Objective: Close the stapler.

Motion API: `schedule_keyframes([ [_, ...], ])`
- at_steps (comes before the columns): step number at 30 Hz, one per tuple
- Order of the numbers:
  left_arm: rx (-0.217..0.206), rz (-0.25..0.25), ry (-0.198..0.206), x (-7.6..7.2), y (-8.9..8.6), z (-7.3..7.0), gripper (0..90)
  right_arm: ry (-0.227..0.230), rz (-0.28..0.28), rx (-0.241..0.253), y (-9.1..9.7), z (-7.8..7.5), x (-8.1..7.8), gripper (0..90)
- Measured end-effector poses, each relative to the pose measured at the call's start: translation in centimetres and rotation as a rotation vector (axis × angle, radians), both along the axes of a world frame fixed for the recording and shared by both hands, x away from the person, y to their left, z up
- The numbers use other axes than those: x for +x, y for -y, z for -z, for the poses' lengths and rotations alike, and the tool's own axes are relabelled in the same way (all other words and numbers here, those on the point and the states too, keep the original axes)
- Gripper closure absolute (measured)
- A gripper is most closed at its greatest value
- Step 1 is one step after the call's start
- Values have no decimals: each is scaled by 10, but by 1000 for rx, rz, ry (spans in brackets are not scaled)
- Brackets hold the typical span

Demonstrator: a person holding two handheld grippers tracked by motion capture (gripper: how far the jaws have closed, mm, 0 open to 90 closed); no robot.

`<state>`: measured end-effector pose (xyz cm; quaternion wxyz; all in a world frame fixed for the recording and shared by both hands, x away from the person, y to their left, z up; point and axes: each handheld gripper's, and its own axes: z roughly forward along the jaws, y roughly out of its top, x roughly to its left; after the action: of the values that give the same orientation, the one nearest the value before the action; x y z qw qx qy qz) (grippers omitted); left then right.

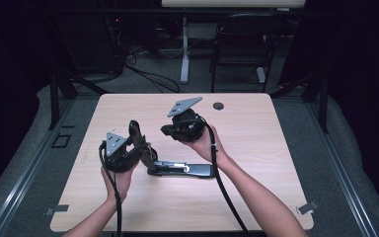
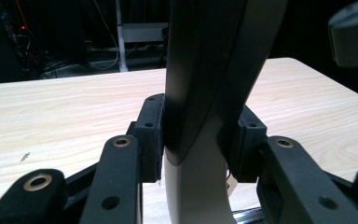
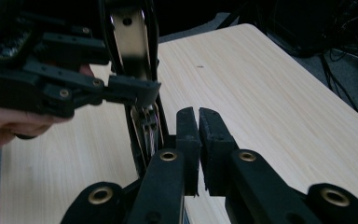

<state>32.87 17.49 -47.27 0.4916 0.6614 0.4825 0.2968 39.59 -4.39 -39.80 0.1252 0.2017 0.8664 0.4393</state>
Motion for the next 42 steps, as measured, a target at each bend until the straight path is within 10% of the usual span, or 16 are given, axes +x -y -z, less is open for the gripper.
schedule_keyframes([
  [26, 26, 54, 9, 0, 18, -1, 587, 32, -49, 51, -22, -18, -6, 875],
  [42, 30, 163, -15, 3, 25, 1, 520, 21, -36, 74, -5, -11, -10, 892],
])
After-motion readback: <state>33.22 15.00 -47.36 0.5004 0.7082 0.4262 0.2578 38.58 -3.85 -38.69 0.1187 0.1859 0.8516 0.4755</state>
